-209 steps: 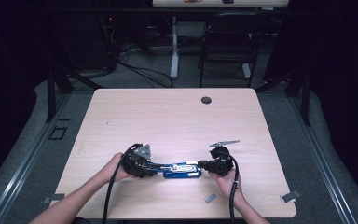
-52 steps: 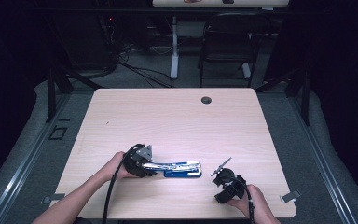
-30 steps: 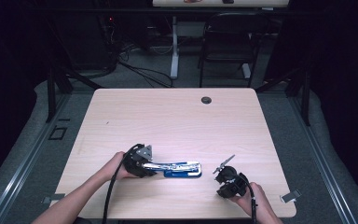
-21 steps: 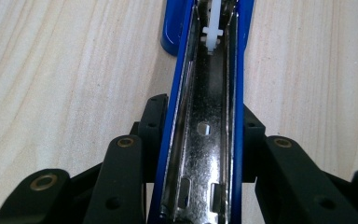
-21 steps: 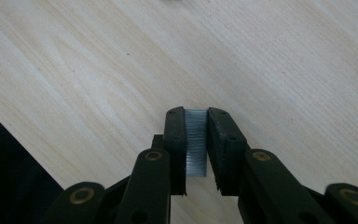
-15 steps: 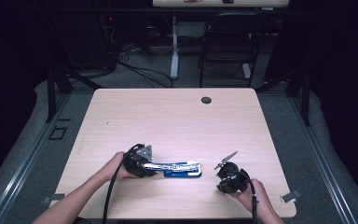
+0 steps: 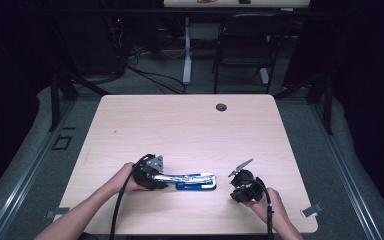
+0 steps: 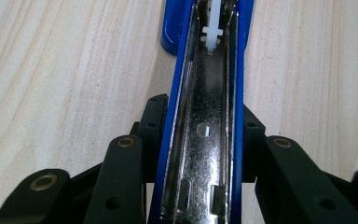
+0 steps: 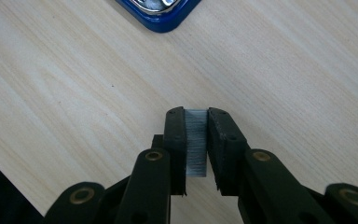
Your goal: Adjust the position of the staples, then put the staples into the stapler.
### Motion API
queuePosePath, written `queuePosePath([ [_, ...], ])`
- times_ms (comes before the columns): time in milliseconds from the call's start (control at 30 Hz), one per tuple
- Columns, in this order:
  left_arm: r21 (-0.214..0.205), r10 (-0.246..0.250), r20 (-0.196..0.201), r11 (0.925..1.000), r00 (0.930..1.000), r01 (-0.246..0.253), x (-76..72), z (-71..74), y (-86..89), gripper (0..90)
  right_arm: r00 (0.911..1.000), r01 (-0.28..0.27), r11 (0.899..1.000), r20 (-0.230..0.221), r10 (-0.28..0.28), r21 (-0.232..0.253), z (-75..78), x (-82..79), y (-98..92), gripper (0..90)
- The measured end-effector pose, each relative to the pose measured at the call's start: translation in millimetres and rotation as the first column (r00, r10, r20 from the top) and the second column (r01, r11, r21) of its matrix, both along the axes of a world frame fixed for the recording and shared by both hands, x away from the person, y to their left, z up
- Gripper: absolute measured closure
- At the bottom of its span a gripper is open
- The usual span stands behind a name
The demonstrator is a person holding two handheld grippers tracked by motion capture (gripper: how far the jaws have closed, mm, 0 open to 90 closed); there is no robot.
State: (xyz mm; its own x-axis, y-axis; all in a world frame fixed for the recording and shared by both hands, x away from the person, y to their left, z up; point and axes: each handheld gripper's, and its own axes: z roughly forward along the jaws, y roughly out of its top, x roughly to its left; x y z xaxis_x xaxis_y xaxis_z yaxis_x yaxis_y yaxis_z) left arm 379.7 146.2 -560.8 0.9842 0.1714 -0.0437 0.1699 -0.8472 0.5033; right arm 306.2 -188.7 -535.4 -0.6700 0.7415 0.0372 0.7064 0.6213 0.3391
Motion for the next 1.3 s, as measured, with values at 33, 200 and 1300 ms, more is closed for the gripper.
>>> queuePosePath([
  [33,0.000,0.000,0.000,1.0000,1.0000,0.000,0.0,0.0,0.0,64.4,1.0000,0.006,1.000,0.005,-0.006,0.013,-0.4,-0.1,0.3,78.4],
  [200,0.001,-0.002,0.001,1.0000,1.0000,0.002,0.1,0.0,-0.1,64.4,0.9998,0.006,1.000,0.019,-0.006,0.018,1.4,2.1,-1.2,78.4],
  [1300,-0.009,-0.009,-0.021,0.9999,0.9997,0.009,0.8,-0.1,1.1,64.3,0.9963,-0.052,0.997,0.071,0.048,0.057,6.8,18.5,1.0,78.4],
])
